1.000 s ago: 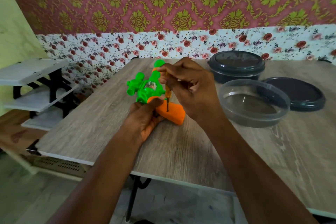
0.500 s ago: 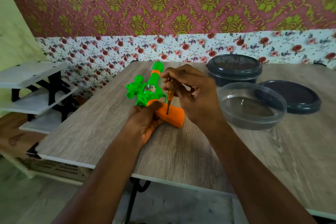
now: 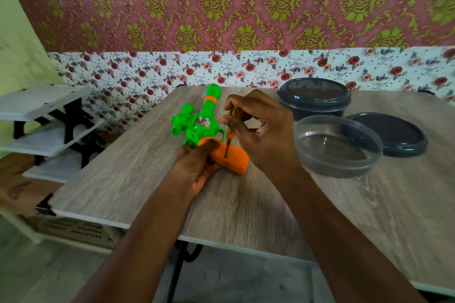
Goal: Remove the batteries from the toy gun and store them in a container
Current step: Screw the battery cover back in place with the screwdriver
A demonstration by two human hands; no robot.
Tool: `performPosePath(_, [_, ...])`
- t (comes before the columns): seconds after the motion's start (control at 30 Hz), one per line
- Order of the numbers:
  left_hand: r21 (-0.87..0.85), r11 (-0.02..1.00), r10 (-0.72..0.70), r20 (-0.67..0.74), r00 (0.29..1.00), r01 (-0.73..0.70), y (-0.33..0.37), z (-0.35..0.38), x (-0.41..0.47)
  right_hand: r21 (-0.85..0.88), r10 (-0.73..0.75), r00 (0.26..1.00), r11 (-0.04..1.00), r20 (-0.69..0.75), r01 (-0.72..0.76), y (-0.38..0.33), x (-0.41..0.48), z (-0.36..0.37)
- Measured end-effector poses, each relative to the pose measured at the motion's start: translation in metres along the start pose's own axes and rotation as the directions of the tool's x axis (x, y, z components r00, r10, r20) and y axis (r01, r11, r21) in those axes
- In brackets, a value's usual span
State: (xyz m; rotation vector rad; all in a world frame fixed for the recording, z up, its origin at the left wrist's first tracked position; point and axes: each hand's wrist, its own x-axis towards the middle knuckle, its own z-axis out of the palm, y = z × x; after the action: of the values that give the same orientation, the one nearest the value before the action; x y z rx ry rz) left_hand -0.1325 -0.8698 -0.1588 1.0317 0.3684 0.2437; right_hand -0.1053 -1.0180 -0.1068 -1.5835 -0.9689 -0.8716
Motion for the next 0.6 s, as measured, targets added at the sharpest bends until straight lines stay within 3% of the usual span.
performPosePath(0.4, [0.005,1.0,-0.019,-0.017,1.0,0.019,0.001,0.002,-0.001,-0.069,0.017,0.998,0.997,-0.066,-0.022,-0.002,-0.011,-0.004])
performPosePath(0.6, [-0.002,1.0,-0.029,-0.008,1.0,0.029,0.003,0.003,-0.003,-0.286,-0.16,0.977,0.952,-0.143,0.114,-0.006,-0.023,-0.009])
